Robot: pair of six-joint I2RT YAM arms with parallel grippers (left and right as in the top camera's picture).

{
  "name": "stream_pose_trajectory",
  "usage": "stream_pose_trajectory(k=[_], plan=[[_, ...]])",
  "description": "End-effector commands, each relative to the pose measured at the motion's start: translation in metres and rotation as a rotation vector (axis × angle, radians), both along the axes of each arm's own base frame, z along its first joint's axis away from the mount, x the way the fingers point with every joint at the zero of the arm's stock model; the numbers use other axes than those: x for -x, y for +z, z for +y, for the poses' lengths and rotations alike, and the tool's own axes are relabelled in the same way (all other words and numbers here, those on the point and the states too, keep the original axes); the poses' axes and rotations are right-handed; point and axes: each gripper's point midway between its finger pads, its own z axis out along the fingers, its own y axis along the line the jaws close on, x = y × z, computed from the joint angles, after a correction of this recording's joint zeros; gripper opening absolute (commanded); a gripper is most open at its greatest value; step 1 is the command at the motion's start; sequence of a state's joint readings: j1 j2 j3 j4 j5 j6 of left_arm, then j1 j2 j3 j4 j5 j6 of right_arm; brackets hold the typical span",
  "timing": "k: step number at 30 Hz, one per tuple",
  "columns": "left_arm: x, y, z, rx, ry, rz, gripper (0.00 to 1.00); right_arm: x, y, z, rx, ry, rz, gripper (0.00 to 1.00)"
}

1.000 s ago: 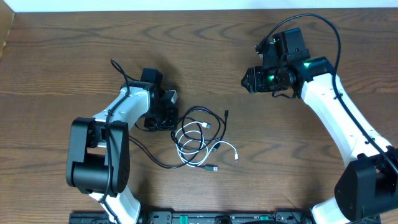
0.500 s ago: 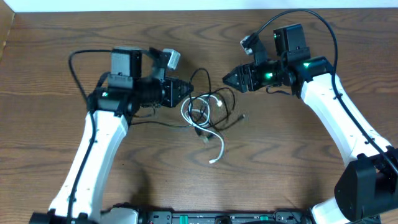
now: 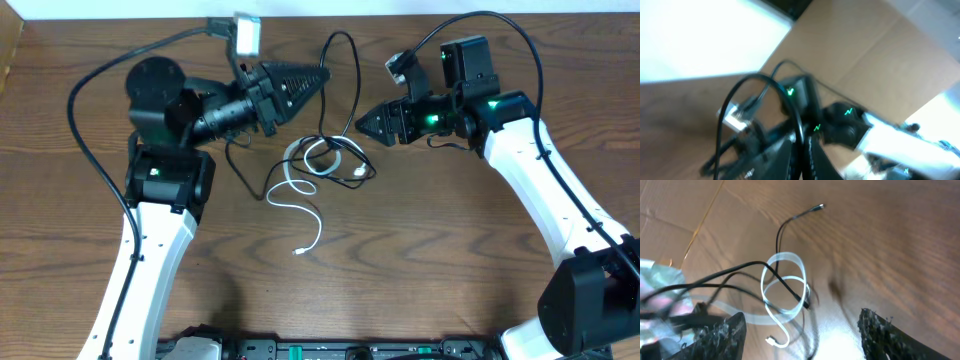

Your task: Untangle cables

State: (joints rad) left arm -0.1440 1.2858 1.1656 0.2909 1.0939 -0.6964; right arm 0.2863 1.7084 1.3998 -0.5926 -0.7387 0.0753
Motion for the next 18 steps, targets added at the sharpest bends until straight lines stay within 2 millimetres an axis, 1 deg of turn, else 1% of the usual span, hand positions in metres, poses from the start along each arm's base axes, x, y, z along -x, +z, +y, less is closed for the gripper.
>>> stream_pose_trajectory(k=[1, 4, 7, 8, 11, 12, 14, 18], plan=[[0.014, 0.029, 0.000, 0.095, -0.056, 0.060, 0.07, 0.003, 0.000, 0.011, 0.002, 0.012, -0.002, 0.69], [0.017, 0.040, 0.000, 0.115, -0.059, 0.018, 0.07, 0.007, 0.002, 0.019, -0.007, 0.037, -0.007, 0.68], [0.014, 0.040, 0.004, 0.116, -0.045, 0.020, 0.07, 0.008, 0.011, 0.023, -0.057, 0.074, -0.029, 0.67], [0.012, 0.039, 0.006, 0.116, -0.039, 0.026, 0.07, 0.008, 0.015, 0.021, -0.072, 0.086, -0.042, 0.67], [0.008, 0.039, 0.014, 0.119, -0.015, 0.033, 0.07, 0.003, 0.026, 0.003, -0.132, 0.107, -0.070, 0.67], [0.005, 0.039, 0.018, 0.124, 0.000, 0.040, 0.07, 0.002, 0.028, -0.008, -0.152, 0.109, -0.068, 0.67], [0.002, 0.039, 0.021, 0.131, 0.015, 0.049, 0.07, 0.001, 0.030, -0.017, -0.172, 0.108, -0.066, 0.68], [-0.002, 0.041, 0.023, 0.147, 0.043, 0.057, 0.08, 0.005, 0.044, -0.012, -0.236, 0.182, -0.130, 0.70]])
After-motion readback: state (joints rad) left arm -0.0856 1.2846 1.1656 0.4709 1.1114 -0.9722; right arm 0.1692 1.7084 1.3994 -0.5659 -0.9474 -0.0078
